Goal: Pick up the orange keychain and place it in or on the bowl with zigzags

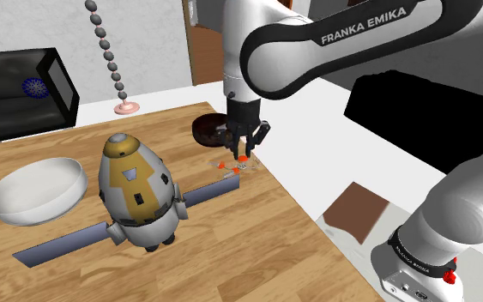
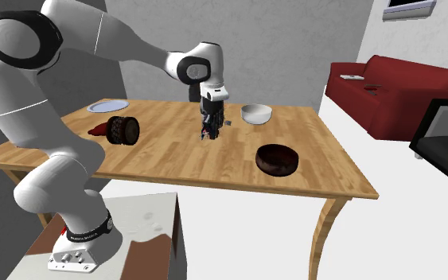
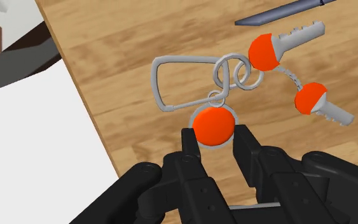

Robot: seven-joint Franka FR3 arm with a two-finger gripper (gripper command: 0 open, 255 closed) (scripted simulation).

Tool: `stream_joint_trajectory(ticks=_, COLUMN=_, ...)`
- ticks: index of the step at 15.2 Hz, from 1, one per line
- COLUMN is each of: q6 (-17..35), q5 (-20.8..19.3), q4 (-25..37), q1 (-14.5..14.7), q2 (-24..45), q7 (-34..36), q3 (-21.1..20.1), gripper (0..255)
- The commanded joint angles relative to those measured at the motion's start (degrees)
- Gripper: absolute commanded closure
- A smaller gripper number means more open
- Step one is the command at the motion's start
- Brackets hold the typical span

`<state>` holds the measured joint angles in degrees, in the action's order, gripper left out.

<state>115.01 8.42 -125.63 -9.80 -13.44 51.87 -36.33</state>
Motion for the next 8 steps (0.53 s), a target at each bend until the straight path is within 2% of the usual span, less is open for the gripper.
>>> stream_joint_trajectory(ticks=1, q6=-1.59, q5=0.04, q4=1.3, q1=-0.03, q2=-0.29, q7=-0.06, q3=0.2, gripper=255)
stream_joint_trajectory(ticks=4, q6=-3.28, q5=0.16, q4=2.6, q1=-0.05, q2=-0.73, q7=-0.2, q3=0.46, gripper=255)
stream_joint_trajectory(ticks=8, q6=-3.49, q5=-4.31, q4=8.74, q1=-2.63, q2=6.34, q7=-1.21, q3=1.18, gripper=255)
